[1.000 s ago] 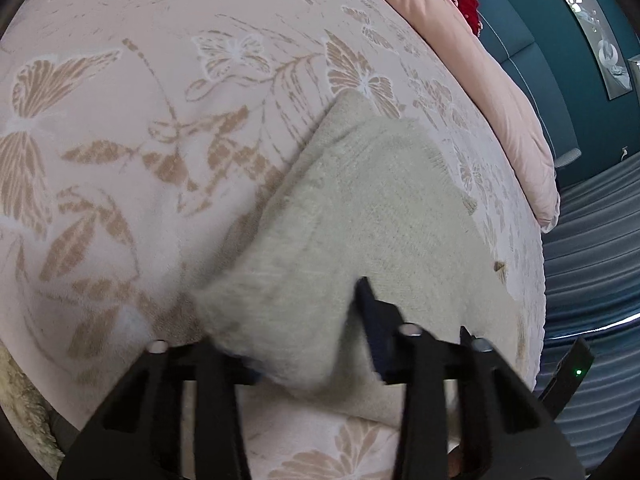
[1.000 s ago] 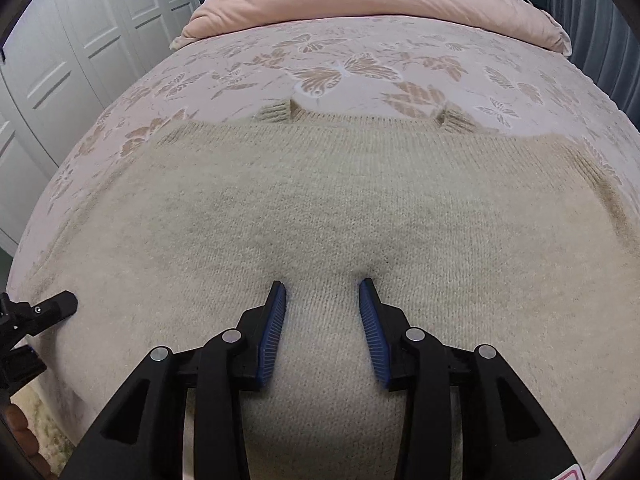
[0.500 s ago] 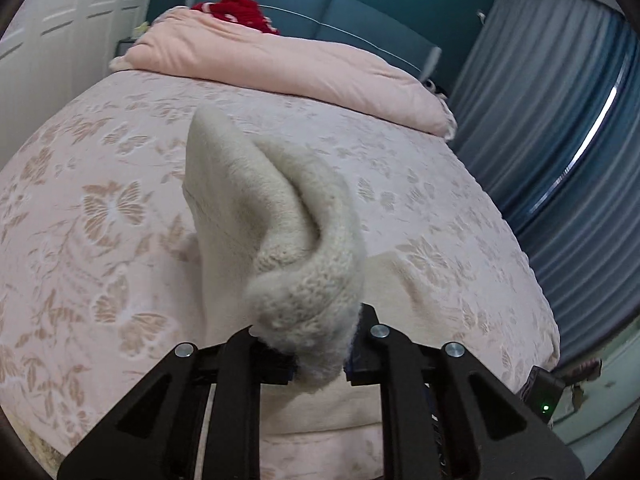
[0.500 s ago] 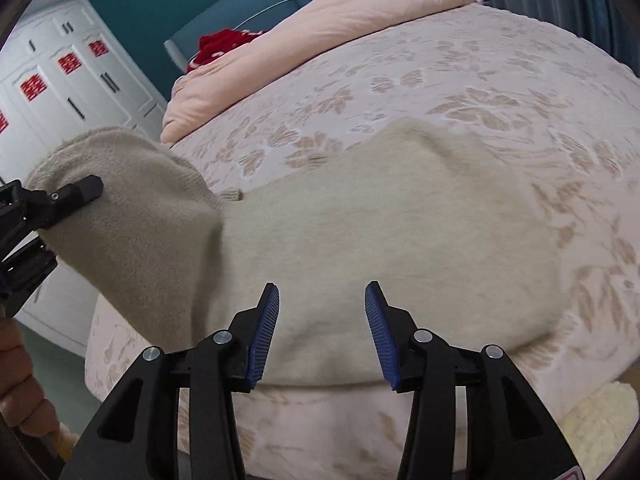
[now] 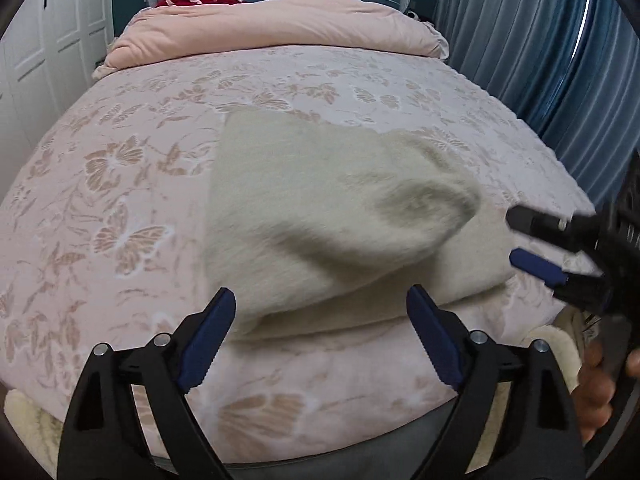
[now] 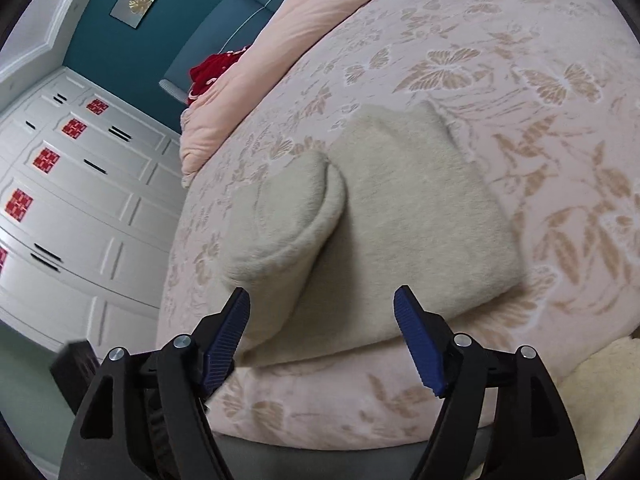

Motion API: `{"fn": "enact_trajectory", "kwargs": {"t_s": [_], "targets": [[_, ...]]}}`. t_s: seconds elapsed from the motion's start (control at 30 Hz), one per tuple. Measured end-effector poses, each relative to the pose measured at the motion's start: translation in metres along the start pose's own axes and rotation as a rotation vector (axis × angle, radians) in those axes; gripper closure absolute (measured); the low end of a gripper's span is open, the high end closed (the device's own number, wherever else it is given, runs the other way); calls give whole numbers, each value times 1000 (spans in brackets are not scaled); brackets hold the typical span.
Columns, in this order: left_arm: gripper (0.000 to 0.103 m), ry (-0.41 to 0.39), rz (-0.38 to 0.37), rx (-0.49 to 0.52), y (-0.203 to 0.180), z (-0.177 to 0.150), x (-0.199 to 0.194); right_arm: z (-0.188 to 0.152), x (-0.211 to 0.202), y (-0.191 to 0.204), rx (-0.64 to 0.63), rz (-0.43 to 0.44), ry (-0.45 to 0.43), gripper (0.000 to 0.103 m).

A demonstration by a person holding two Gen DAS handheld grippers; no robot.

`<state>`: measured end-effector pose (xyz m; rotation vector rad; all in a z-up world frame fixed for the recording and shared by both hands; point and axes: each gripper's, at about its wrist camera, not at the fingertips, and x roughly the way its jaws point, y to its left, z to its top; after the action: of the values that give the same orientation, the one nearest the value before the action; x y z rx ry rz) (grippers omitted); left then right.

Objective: Fold small clothes

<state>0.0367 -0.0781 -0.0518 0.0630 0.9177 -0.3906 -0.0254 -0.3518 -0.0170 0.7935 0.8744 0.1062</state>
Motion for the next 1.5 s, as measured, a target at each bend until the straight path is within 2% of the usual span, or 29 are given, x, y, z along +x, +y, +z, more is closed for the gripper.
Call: {"fn": "enact_trajectory", "kwargs": {"t_s": [0.1, 0.2, 0.37, 0.4, 0.43, 0.5, 0.57, 0.63, 0.67, 0.7, 0.77, 0.8, 0.83, 0.87, 0.9, 0.97, 1.07, 1.13, 1.23, 1.27, 1.3, 1.37, 1.43, 1.47, 1.5], "targets": [[18, 40, 50, -61, 25, -7, 9, 6, 25, 17, 35, 56, 37, 23], [18, 63, 50, -95, 35, -9, 20, 10, 51, 37, 6, -6, 88, 22], [19, 38, 78, -47, 29, -7, 32, 11, 76, 70, -94, -96, 128, 23], [33, 43, 63, -54, 31, -5, 34, 12, 82, 77, -137, -123, 126, 36], [44, 59, 29, -65, 32, -3, 38, 13, 87, 84, -186, -149, 124, 81], [68, 95, 17, -95, 36, 1, 43, 22, 88, 95, -252, -166, 122, 84], [86, 92, 3, -136, 40, 7, 36, 38, 55, 114, -283, -51, 10, 86], [87, 60, -78, -160, 40, 13, 24, 50, 11, 128, -304, 76, -82, 87], [87, 39, -97, -142, 33, 18, 17, 52, -5, 129, -314, 96, -120, 87], [87, 26, -102, -112, 23, 23, 11, 53, -16, 123, -330, 79, -154, 87], [87, 38, -107, -63, 2, 27, 13, 52, -14, 84, -320, -63, -169, 87], [87, 58, -104, -49, -4, 26, 20, 53, 2, 48, -269, -157, -118, 87], [87, 84, -103, -38, -10, 23, 29, 53, 19, 10, -186, -213, -49, 87], [87, 113, -107, -30, -14, 19, 38, 49, 33, -24, -103, -248, 11, 87], [87, 141, -102, -27, -19, 15, 45, 43, 37, -44, -47, -236, 38, 87], [87, 140, -75, -9, -25, 9, 45, 38, 24, -46, -19, -163, -2, 87], [85, 142, -64, 13, -23, 6, 42, 42, 6, -31, -33, -106, -65, 87], [84, 155, -75, -6, -16, 5, 43, 41, 3, -35, -33, -109, -82, 87], [84, 173, -65, -6, -13, 1, 47, 24, 30, -61, 6, -171, -2, 88], [84, 180, -63, -1, -14, -1, 47, 20, 32, -70, 52, -148, 3, 88], [83, 184, -62, 4, -14, -2, 45, 19, 27, -72, 79, -121, -16, 88], [82, 187, -69, 0, -10, -6, 36, 21, 12, -59, 50, -112, -56, 86], [77, 198, -75, -34, 1, -11, 28, 24, 7, -48, -3, -142, -43, 77], [70, 197, -77, -59, 10, -15, 22, 25, 6, -44, -24, -178, -28, 74], [66, 193, -72, -77, 17, -18, 17, 25, 3, -42, -43, -216, -30, 66]]}}
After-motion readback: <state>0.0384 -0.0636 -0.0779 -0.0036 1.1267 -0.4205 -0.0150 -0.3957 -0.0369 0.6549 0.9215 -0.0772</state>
